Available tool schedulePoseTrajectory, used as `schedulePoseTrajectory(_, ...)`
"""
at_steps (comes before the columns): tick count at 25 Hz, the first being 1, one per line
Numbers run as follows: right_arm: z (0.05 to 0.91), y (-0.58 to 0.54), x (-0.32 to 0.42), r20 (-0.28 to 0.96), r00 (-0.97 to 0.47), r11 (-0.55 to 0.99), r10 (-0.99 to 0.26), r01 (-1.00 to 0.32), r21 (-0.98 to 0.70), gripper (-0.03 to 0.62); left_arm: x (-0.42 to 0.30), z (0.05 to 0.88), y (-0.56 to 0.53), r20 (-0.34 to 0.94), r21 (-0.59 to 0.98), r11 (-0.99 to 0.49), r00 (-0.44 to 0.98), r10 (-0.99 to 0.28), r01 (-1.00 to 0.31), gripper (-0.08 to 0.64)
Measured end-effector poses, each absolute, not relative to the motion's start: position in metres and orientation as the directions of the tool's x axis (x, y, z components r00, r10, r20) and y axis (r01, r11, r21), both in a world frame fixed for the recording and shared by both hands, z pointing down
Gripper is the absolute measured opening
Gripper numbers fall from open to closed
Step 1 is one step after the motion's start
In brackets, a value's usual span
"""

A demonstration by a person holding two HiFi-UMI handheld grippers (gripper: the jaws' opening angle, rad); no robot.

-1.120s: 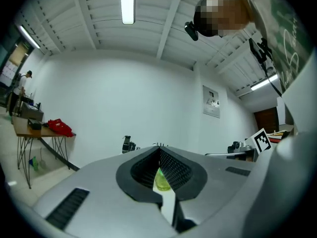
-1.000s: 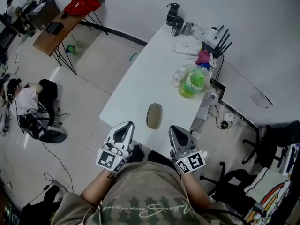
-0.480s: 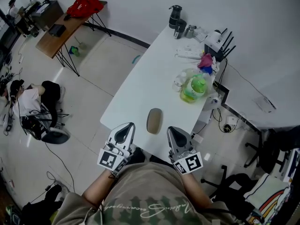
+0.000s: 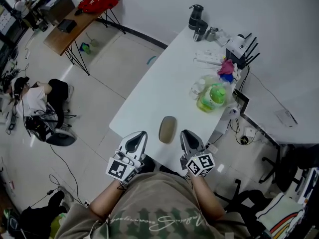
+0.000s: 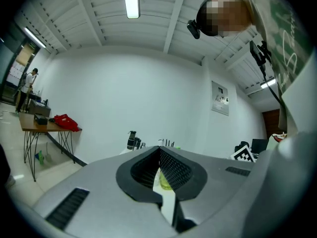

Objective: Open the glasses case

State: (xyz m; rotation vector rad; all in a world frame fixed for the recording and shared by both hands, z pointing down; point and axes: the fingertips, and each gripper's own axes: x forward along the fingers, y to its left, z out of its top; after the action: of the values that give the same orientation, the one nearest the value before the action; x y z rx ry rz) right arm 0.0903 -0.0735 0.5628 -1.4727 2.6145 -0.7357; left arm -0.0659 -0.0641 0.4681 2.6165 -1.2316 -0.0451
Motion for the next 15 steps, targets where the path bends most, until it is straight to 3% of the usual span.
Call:
schedulePoseTrajectory(2, 0.597, -0.082, 0.088, 0.253, -0.538, 0.377, -0.804, -0.791, -0.482, 0.154, -0.069, 0.47, -0.063, 0.089, 0.238, -0.606, 0.639, -0.764, -0.759, 0.006)
schedulePoseTrajectory(5, 0.649, -0.092, 0.079, 0.345, -0.539, 0.311, -0.769, -0.786, -0.534, 0.244, -0.075, 0.471, -0.065, 0.1, 0.238, -0.596, 0.629, -0.771, -0.767, 0.006)
schedulePoseTrajectory(10, 0.735, -0.099, 0.064, 0.493, -0.55, 0.177, -0.675, -0.768, -0.615, 0.31, -0.084, 0.468, -0.068, 0.107, 0.233, -0.577, 0.61, -0.785, -0.783, 0.006)
schedulePoseTrajectory(13, 0.769, -0.099, 0.062, 0.545, -0.56, 0.124, -0.625, -0.759, -0.639, 0.31, -0.088, 0.469, -0.069, 0.118, 0.235, -0.568, 0.603, -0.789, -0.789, 0.006)
schedulePoseTrajectory(15, 0.781, -0.1, 0.061, 0.563, -0.56, 0.083, -0.608, -0.749, -0.657, 0.351, -0.091, 0.47, -0.068, 0.132, 0.236, -0.563, 0.6, -0.789, -0.792, 0.006)
